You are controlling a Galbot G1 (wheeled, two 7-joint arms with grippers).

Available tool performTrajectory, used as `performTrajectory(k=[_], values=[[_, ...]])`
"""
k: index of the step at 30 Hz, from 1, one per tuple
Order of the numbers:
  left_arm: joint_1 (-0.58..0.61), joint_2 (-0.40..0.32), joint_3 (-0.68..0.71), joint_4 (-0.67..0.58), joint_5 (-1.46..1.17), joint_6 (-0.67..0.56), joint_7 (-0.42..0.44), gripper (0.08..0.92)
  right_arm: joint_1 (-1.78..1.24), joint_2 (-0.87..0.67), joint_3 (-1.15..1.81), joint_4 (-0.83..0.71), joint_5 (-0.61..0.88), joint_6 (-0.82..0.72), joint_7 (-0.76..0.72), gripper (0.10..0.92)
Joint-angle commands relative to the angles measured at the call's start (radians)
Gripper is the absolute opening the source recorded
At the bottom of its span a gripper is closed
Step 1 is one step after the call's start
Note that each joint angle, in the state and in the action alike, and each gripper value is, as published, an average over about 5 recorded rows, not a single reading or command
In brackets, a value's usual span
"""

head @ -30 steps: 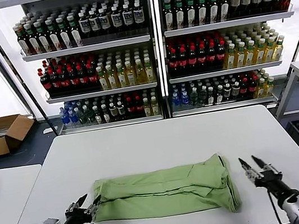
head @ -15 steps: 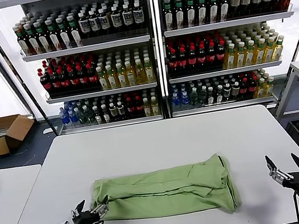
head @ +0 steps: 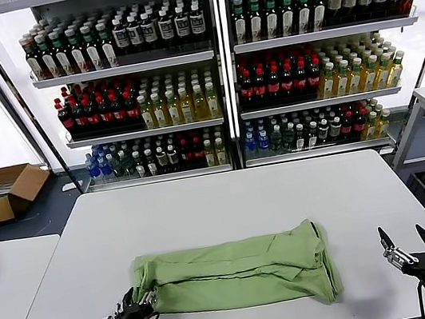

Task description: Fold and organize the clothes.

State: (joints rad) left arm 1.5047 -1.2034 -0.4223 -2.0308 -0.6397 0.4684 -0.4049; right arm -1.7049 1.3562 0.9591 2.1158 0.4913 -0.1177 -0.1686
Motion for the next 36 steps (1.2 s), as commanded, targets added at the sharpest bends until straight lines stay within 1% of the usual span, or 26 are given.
performTrajectory(k=[1, 5, 9, 12, 15, 17, 21, 24, 26, 28, 30, 36], values=[[-0.001, -0.025, 0.034, 0.037, 0.051, -0.017, -0.023, 0.511, -0.011, 0.01, 0.006, 0.009, 0.0, 0.011, -0.001, 0.823], [-0.003, -0.026, 0.006, 0.05, 0.129, -0.035, -0.01, 0.389, -0.013, 0.008, 0.012, 0.011, 0.001, 0.01, -0.002, 0.823], [-0.001, -0.017, -0.092, 0.035, 0.162, -0.047, 0.003, 0.277, -0.008, 0.001, 0.018, 0.009, -0.002, 0.008, 0.001, 0.823], [-0.003, 0.03, -0.209, 0.031, 0.125, -0.053, 0.022, 0.19, 0.0, -0.011, 0.02, 0.009, 0.0, 0.005, 0.004, 0.823], [-0.021, 0.113, -0.353, 0.065, 0.086, -0.056, 0.051, 0.117, 0.006, -0.018, 0.019, 0.009, 0.0, 0.004, 0.006, 0.823], [-0.03, 0.176, -0.448, 0.095, 0.074, -0.061, 0.091, 0.094, 0.009, -0.018, 0.017, 0.01, 0.0, 0.004, 0.006, 0.823], [-0.038, 0.289, -0.6, 0.163, 0.077, -0.072, 0.209, 0.091, 0.01, -0.014, 0.008, 0.014, 0.0, 0.004, 0.006, 0.823], [-0.046, 0.356, -0.665, 0.21, 0.104, -0.083, 0.29, 0.091, 0.012, -0.014, 0.002, 0.017, 0.0, 0.004, 0.006, 0.823], [-0.048, 0.386, -0.676, 0.21, 0.109, -0.086, 0.32, 0.091, 0.013, -0.014, 0.0, 0.019, 0.0, 0.005, 0.006, 0.823], [-0.047, 0.397, -0.667, 0.182, 0.107, -0.083, 0.334, 0.091, 0.013, -0.015, -0.001, 0.02, 0.0, 0.005, 0.006, 0.823], [-0.048, 0.391, -0.639, 0.133, 0.104, -0.075, 0.339, 0.091, 0.012, -0.014, 0.001, 0.023, 0.001, 0.005, 0.006, 0.823], [-0.053, 0.332, -0.495, -0.075, 0.099, -0.036, 0.316, 0.091, -0.007, -0.011, 0.018, 0.032, 0.007, 0.012, 0.002, 0.823]])
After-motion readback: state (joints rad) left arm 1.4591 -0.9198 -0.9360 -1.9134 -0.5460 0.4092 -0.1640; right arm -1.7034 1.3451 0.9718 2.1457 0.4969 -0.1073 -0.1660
